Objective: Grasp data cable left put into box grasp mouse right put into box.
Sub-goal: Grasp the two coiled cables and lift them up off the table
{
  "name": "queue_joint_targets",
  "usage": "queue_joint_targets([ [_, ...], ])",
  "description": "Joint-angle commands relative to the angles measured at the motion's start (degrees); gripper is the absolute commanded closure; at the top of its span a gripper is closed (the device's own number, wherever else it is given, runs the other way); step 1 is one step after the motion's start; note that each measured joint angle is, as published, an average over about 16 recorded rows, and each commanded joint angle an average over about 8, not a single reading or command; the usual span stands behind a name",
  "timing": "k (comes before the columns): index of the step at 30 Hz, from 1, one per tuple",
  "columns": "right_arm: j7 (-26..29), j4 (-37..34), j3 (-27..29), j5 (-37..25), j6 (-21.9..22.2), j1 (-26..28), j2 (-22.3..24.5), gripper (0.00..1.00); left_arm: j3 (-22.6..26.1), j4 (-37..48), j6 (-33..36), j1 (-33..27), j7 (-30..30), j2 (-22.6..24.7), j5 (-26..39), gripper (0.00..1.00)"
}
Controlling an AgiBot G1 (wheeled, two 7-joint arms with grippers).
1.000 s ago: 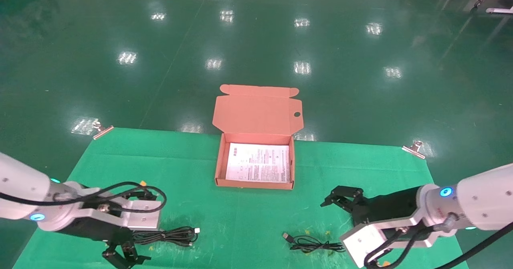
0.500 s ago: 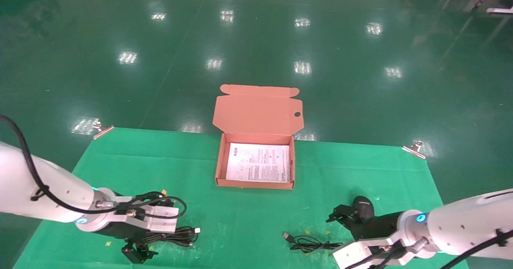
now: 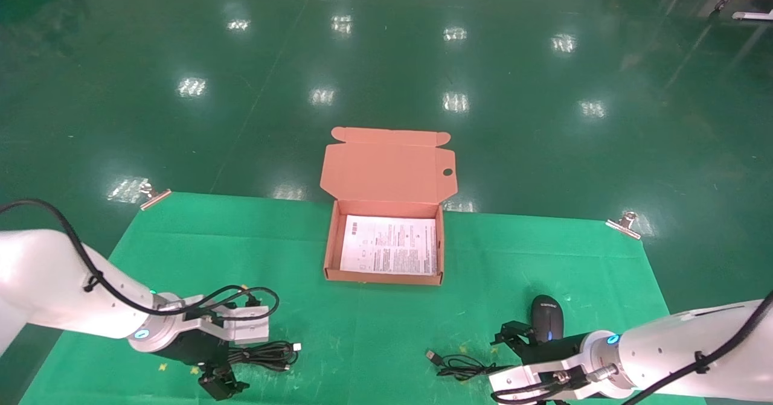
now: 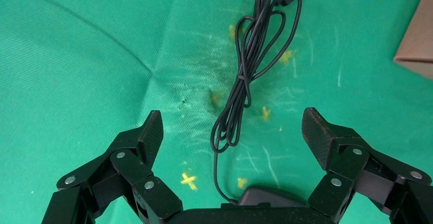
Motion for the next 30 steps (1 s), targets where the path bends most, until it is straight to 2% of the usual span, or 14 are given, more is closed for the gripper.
queue_joint_targets([
  [1,0.0,-1.5,0.0,0.0,0.6,-0.1,-0.7,0.0,-0.3,2.5,-0.9,-0.2,0.8,0.6,-0.5,0.0],
  [7,-0.3,-5.0,-0.1,-0.2,1.8,0.2,-2.6,0.0,-1.3,8.6,-2.5,-1.2,3.9,1.7,-2.1,0.0],
  [8,-0.3,-5.5,-0.2,-0.3,2.0,0.2,-2.8,0.02,-1.5,9.4,-2.7,-1.4,4.4,1.8,-2.4,0.0],
  [9,-0.4,-5.9,-0.2,-0.4,2.3,0.3,-3.1,0.12,-1.6,10.3,-2.8,-1.5,4.9,1.9,-2.6,0.05],
  [16,-0.3,-7.9,-0.2,-1.0,3.9,0.2,-4.3,0.97,-2.3,14.3,-3.1,-2.3,7.8,2.1,-3.9,0.92],
  [17,-0.3,-8.0,-0.2,-1.0,4.0,0.1,-4.3,1.0,-2.4,14.6,-3.1,-2.3,7.9,2.1,-4.1,1.0],
  [30,-0.4,-7.9,-0.2,-1.0,4.0,0.1,-4.3,1.0,-2.4,14.4,-3.0,-2.4,7.9,2.1,-4.2,1.0],
])
